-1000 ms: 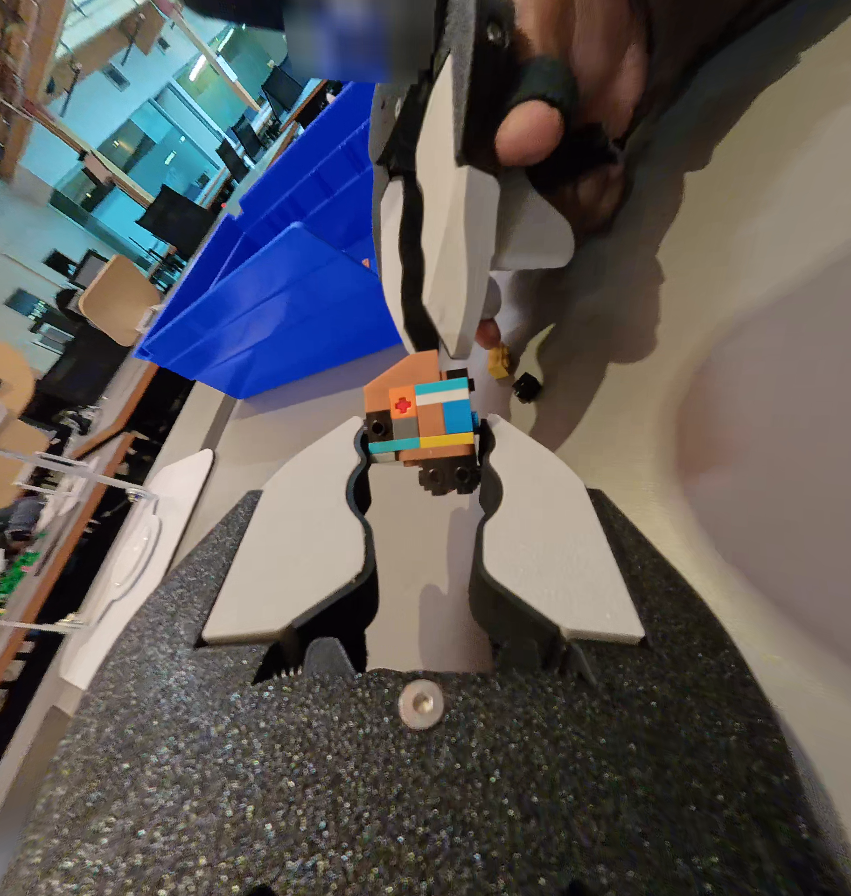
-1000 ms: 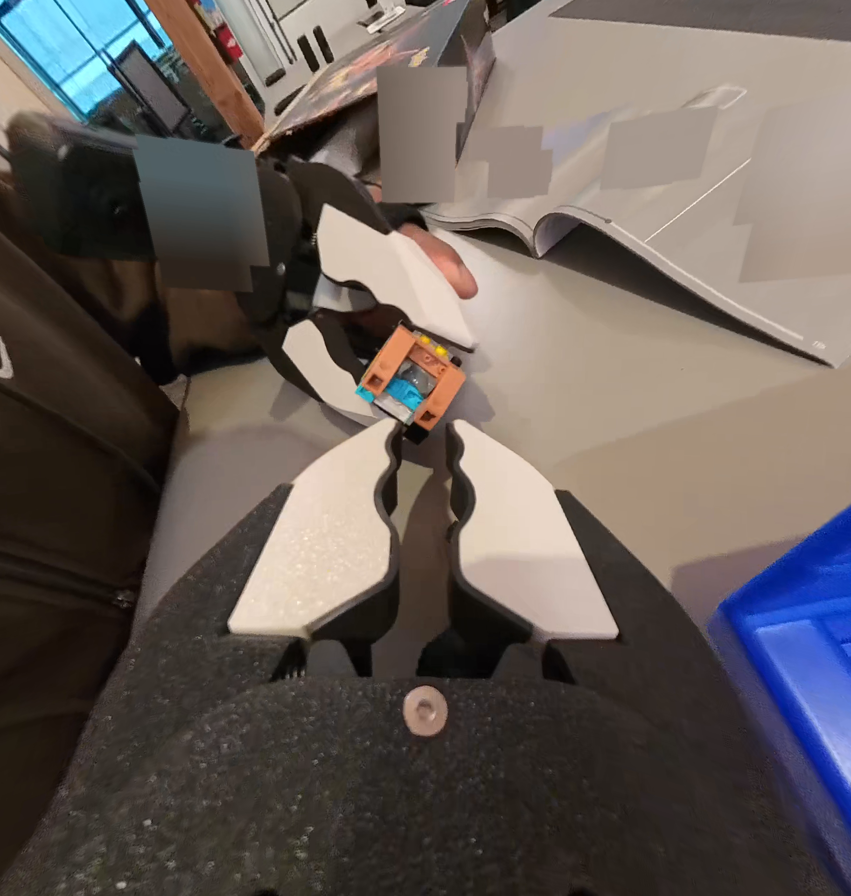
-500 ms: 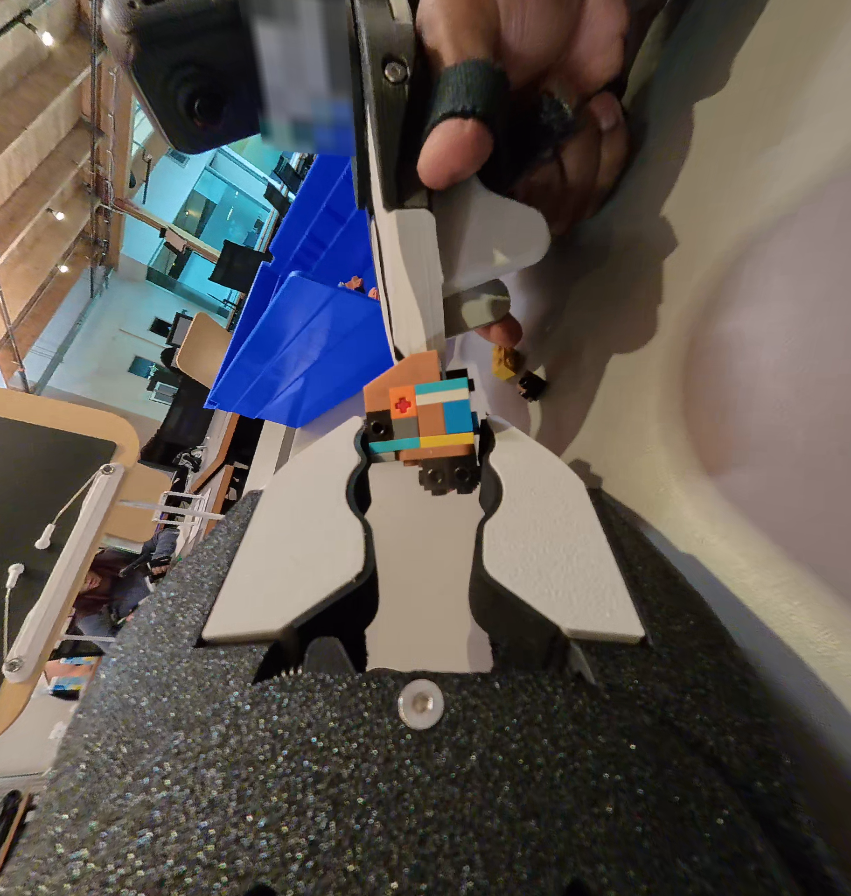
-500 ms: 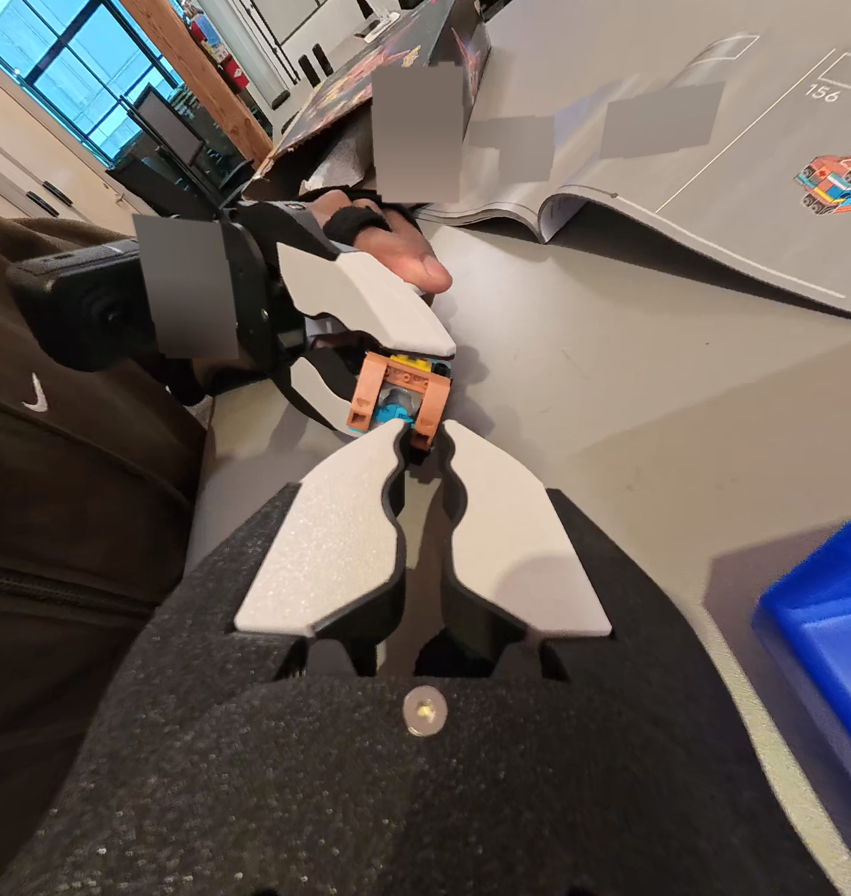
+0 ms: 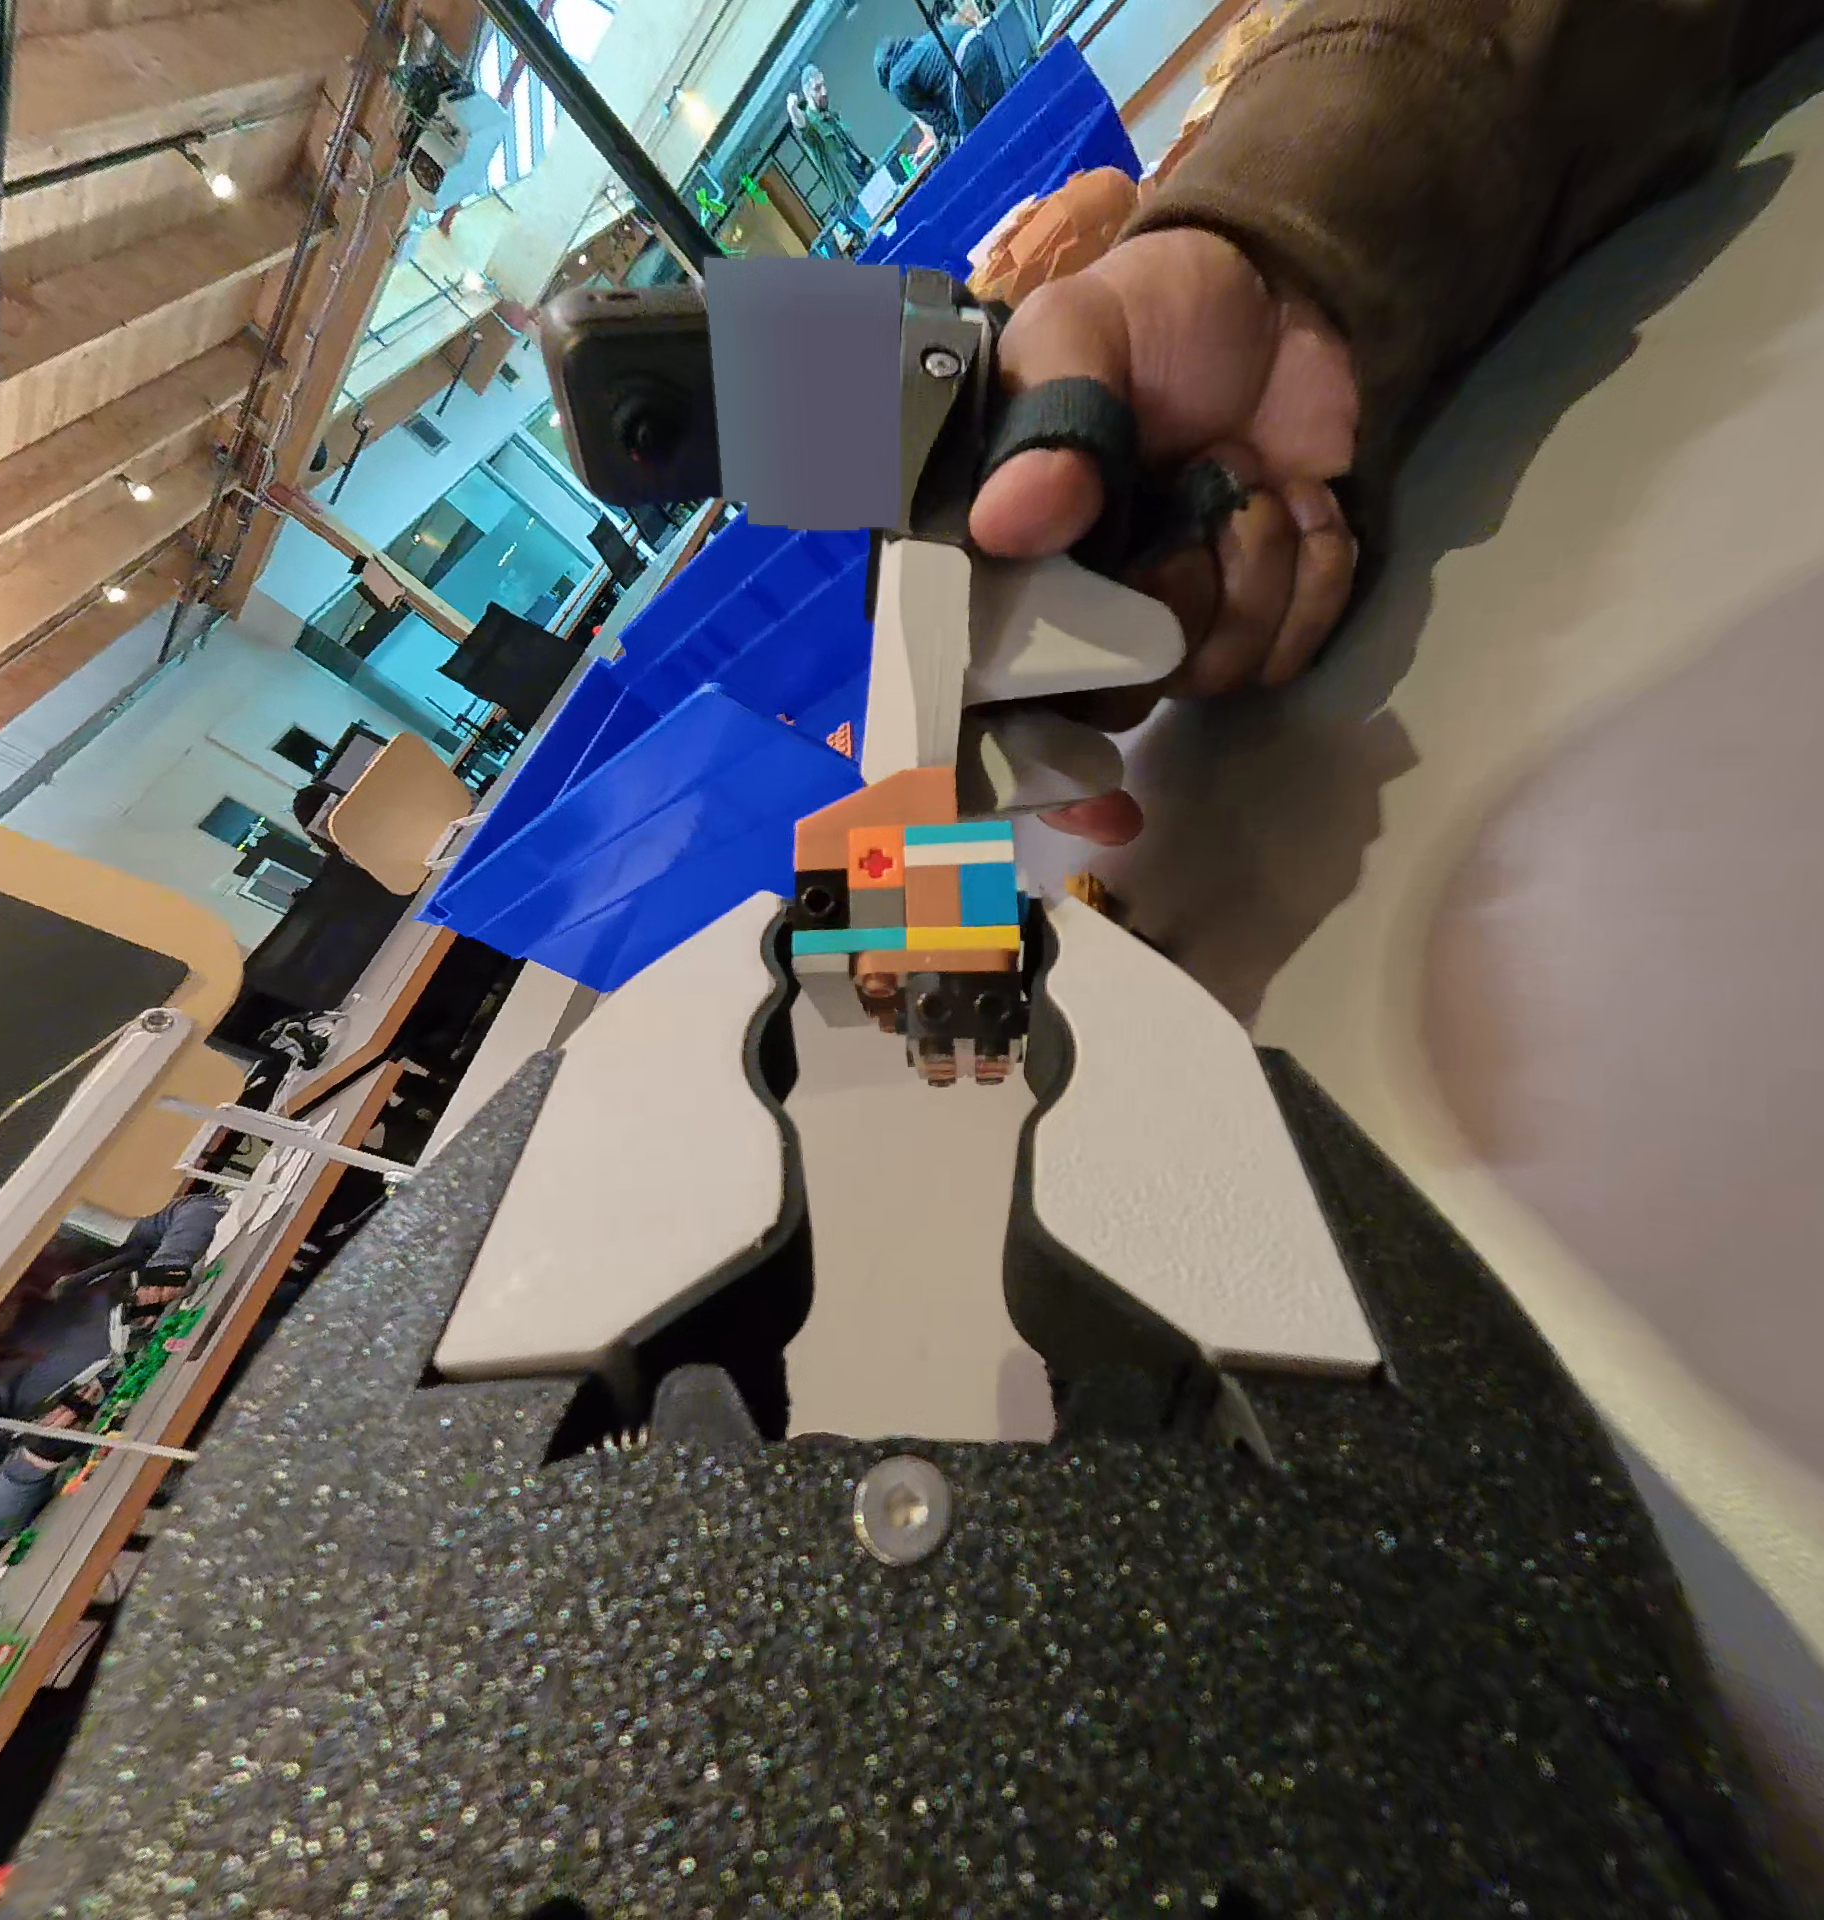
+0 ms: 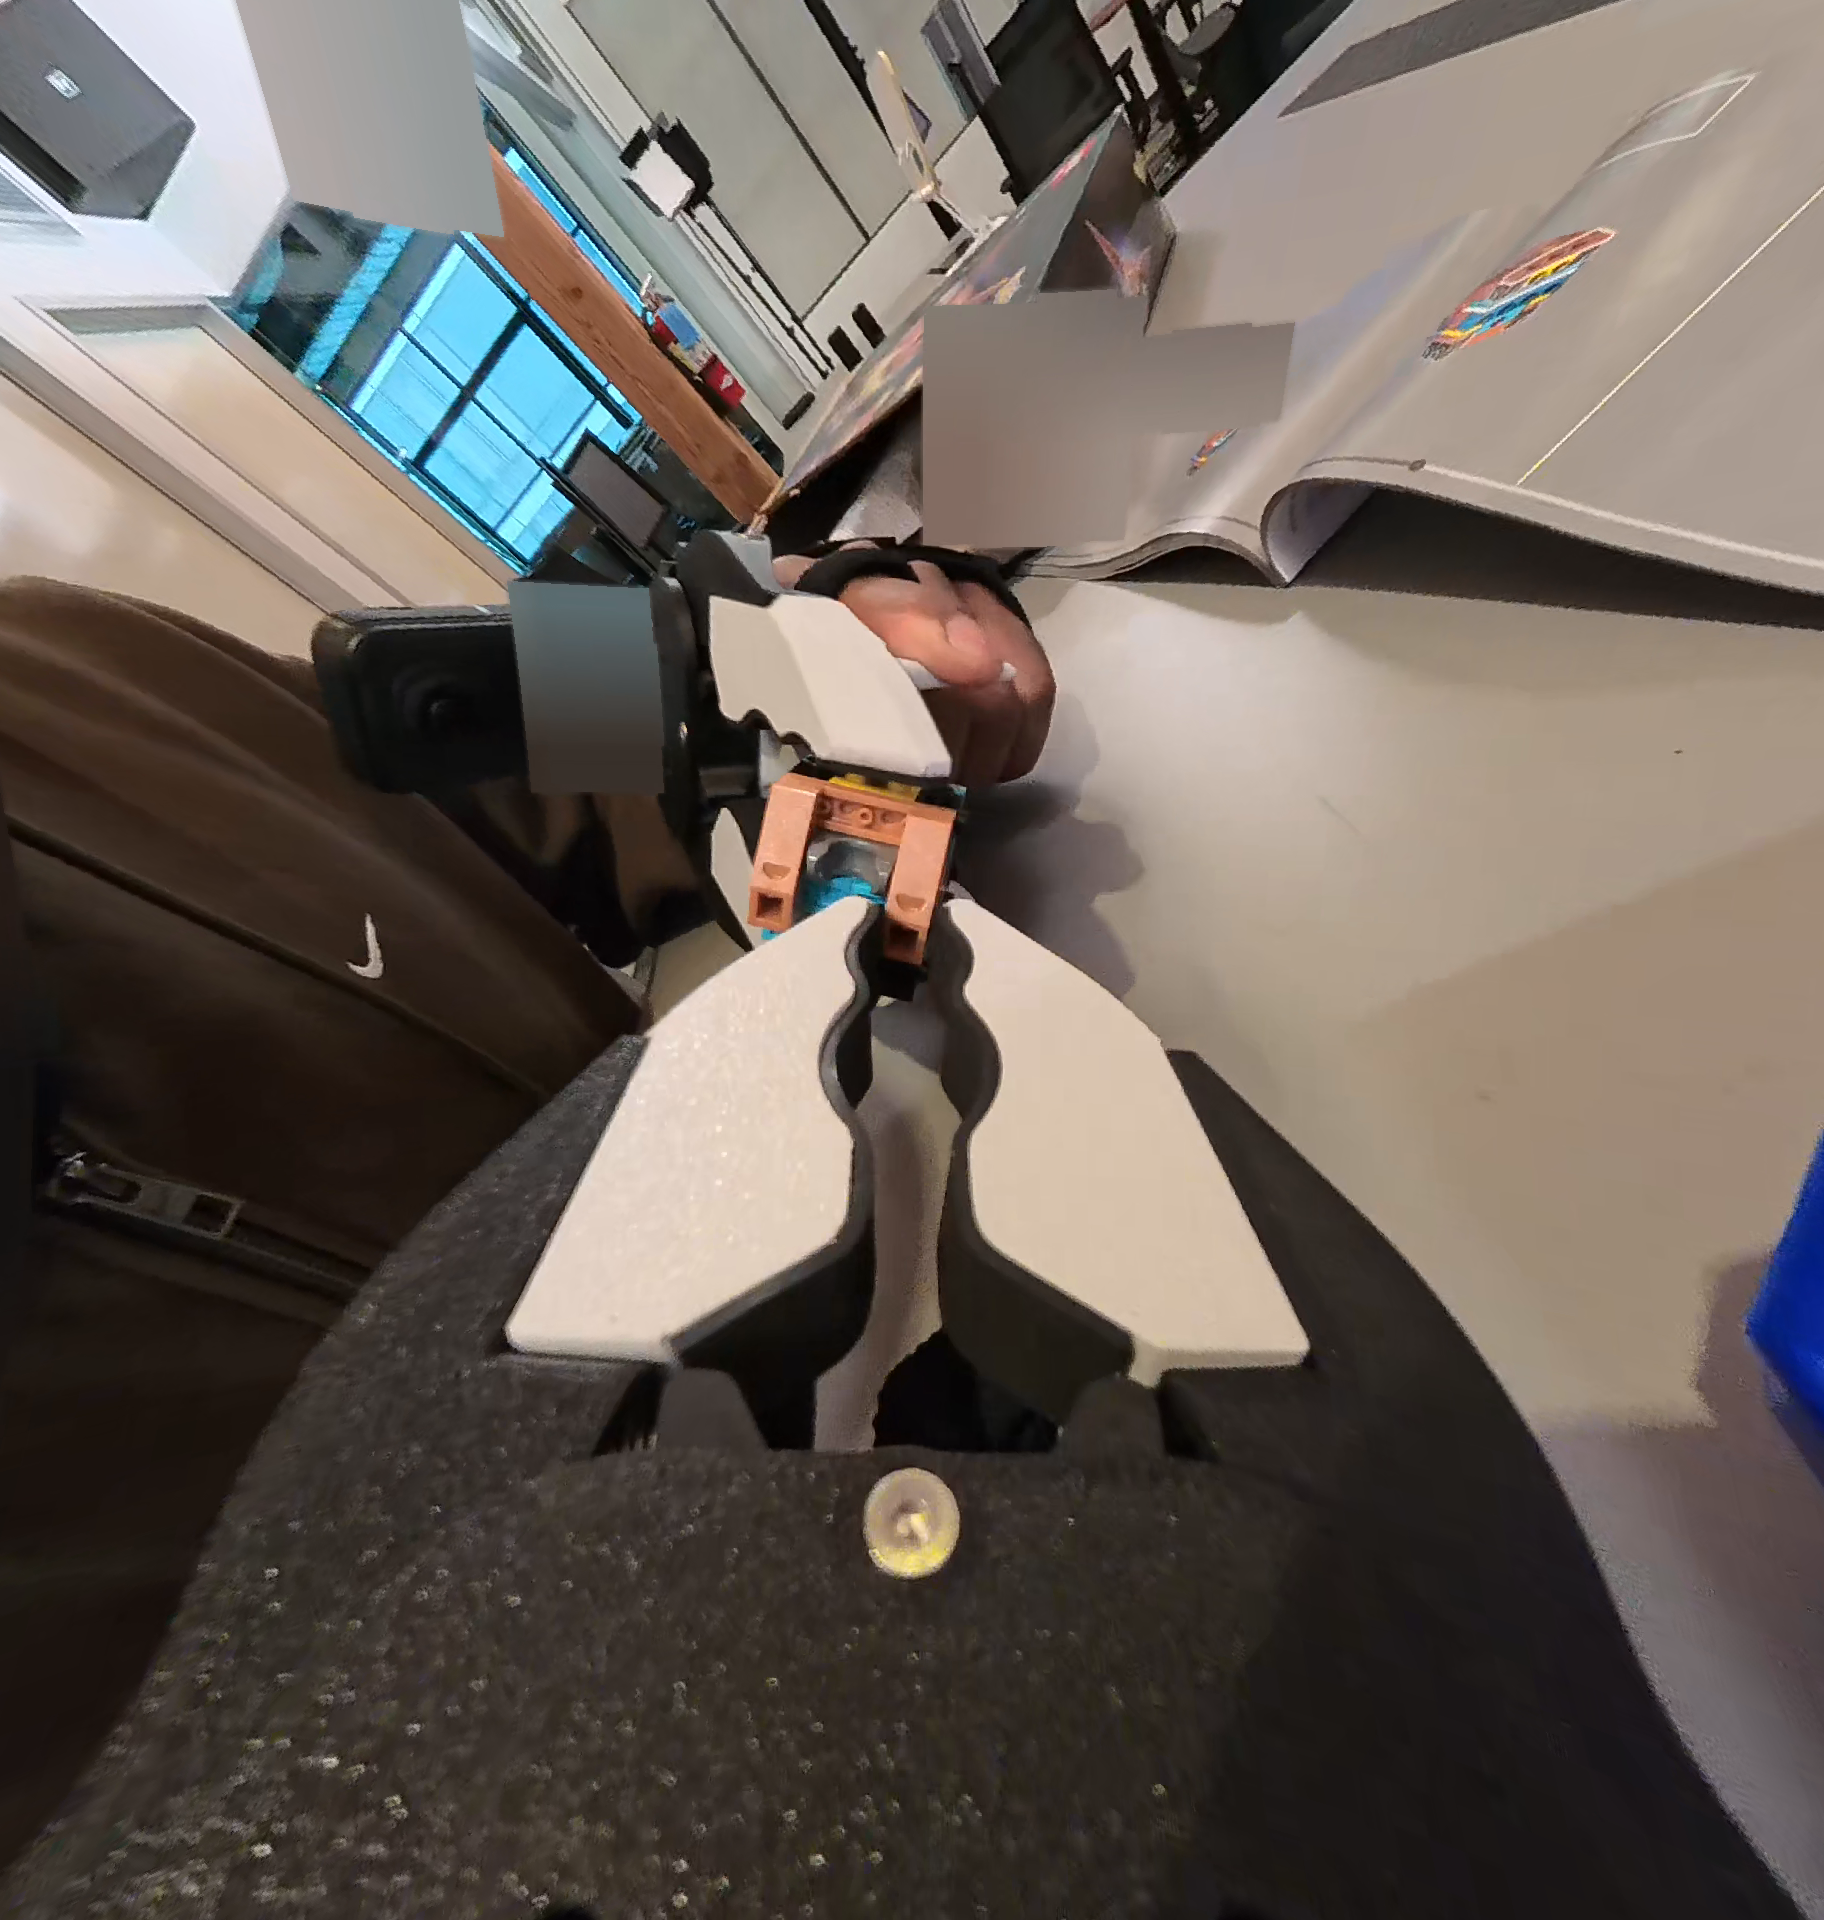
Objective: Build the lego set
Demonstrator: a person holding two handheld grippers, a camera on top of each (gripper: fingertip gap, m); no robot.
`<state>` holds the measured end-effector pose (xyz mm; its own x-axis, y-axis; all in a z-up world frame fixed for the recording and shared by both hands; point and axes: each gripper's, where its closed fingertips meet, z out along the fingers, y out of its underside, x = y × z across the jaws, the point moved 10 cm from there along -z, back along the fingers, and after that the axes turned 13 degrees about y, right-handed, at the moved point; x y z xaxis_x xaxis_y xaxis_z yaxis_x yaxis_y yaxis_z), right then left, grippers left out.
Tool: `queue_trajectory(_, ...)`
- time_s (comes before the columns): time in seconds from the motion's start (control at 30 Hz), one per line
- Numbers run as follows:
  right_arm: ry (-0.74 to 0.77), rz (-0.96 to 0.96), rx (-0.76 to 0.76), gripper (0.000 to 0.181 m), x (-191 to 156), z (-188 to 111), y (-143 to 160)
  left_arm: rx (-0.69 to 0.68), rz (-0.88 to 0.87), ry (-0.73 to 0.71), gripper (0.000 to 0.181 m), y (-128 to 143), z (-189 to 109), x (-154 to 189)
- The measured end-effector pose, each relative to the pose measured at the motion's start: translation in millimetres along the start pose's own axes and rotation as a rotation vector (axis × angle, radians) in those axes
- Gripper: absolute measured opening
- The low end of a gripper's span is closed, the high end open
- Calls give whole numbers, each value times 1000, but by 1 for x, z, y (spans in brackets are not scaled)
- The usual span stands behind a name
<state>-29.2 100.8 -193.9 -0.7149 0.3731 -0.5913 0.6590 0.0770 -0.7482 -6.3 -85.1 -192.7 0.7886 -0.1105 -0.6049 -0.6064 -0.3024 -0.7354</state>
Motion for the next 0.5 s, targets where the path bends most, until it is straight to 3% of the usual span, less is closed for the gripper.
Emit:
queue_trajectory(0.17, 36, -15, 6, 8, 0, 0, 0, -24, 10, -8, 41, 1, 1, 0)
queue_trajectory(0.5, 239, -82, 2, 7, 2, 0, 2, -211, 156, -84, 43, 0, 13, 6)
